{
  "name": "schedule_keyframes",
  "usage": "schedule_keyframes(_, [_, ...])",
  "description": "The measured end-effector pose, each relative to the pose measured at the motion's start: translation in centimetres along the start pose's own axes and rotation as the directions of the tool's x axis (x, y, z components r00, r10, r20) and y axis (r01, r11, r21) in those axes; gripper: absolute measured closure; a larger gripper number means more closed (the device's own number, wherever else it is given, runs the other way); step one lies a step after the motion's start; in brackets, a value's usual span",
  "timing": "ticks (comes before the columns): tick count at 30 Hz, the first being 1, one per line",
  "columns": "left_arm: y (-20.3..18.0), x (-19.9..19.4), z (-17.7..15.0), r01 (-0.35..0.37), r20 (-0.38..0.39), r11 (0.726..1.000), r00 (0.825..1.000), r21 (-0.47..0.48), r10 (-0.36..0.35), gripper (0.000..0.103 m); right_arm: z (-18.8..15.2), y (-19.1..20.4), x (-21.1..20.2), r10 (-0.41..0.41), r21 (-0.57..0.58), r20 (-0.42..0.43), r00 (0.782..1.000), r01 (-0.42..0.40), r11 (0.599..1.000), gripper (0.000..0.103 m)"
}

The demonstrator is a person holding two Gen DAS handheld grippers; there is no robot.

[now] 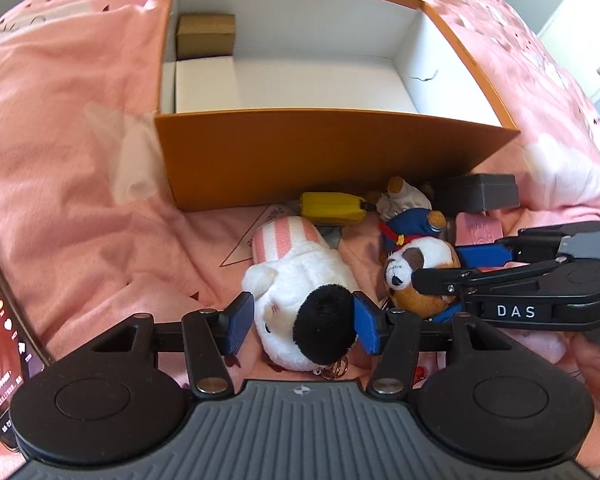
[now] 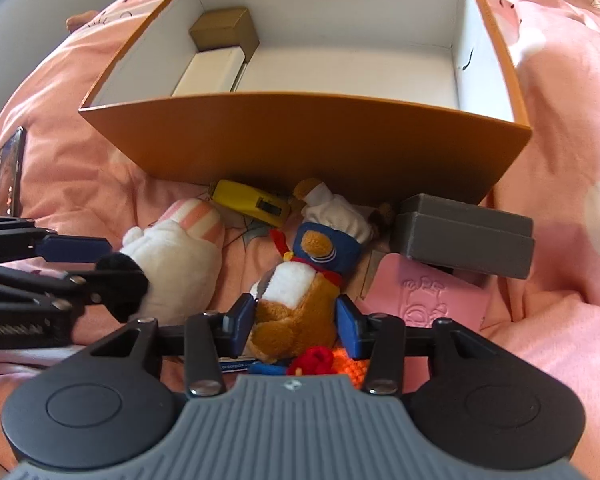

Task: Organize objects
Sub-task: 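Grasp the white striped-hat plush with the left tool while the right tool grasps the brown dog plush, then lift both plushes and carry them over the orange box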

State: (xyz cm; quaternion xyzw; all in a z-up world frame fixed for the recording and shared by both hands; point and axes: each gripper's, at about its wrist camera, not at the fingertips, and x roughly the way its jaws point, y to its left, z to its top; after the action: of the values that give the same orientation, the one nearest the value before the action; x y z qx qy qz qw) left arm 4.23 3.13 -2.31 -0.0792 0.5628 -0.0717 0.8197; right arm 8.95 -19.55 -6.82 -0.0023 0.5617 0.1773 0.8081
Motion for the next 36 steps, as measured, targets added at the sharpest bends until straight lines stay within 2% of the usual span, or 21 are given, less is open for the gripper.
schedule_keyframes(4, [0.3, 0.1, 0.3, 0.009, -0.022, 0.999, 1.0, -0.033, -0.01, 0.034, 0.3, -0.4, 1.2, 0.034, 0.031, -0.031, 0.999, -0.033, 0.999, 0.053])
schedule_keyframes(9, [-0.1, 0.7, 0.5, 0.024, -0.035, 0.999, 0.999, -0.04, -0.025, 0.032, 0.1, 0.4, 1.4, 0.039, -0.001, -0.026, 0.999, -0.039, 0.999, 0.059])
schedule_keyframes(13, [-1.3, 1.6, 0.5, 0.019, -0.07, 1.0, 0.997, 0.002, -0.019, 0.033, -0.1, 1.0, 1.1, 0.057, -0.024, -0.023, 0.998, -0.057, 0.998, 0.06])
schedule_keyframes(16, [-1.9, 2.0, 0.5, 0.005, -0.066, 1.0, 0.998, 0.021, -0.003, 0.034, 0.0, 0.5, 1.5, 0.061, 0.001, -0.033, 0.998, -0.061, 0.998, 0.06])
schedule_keyframes(22, [-1.4, 3.1, 0.6, 0.016, -0.077, 1.0, 0.997, 0.021, -0.014, 0.03, 0.1, -0.4, 2.0, 0.093, 0.047, -0.046, 0.995, -0.091, 0.995, 0.057])
schedule_keyframes(24, [-1.4, 3.4, 0.5, 0.02, -0.087, 0.999, 0.996, 0.03, -0.017, 0.027, 0.3, -0.7, 2.4, 0.103, 0.072, -0.054, 0.993, -0.099, 0.992, 0.051])
schedule_keyframes(26, [-1.3, 3.5, 0.4, 0.029, -0.089, 0.999, 0.996, 0.033, -0.026, 0.027, 0.3, -0.9, 3.0, 0.122, 0.098, -0.062, 0.991, -0.116, 0.988, 0.05])
schedule_keyframes(28, [-1.4, 3.4, 0.3, 0.037, -0.083, 0.999, 0.996, 0.04, -0.033, 0.032, 0.3, -1.0, 3.2, 0.134, 0.111, -0.059, 0.989, -0.127, 0.986, 0.051])
schedule_keyframes(32, [-2.1, 2.7, 0.0, 0.01, -0.058, 0.996, 0.998, 0.083, -0.005, 0.038, 0.1, -0.6, 2.7, 0.125, 0.093, -0.041, 0.991, -0.121, 0.988, 0.055])
schedule_keyframes(36, [-2.5, 1.5, -0.3, -0.005, -0.026, 0.994, 1.0, 0.106, 0.007, 0.041, -0.3, 0.1, 1.3, 0.108, 0.078, -0.004, 0.994, -0.107, 0.991, 0.058])
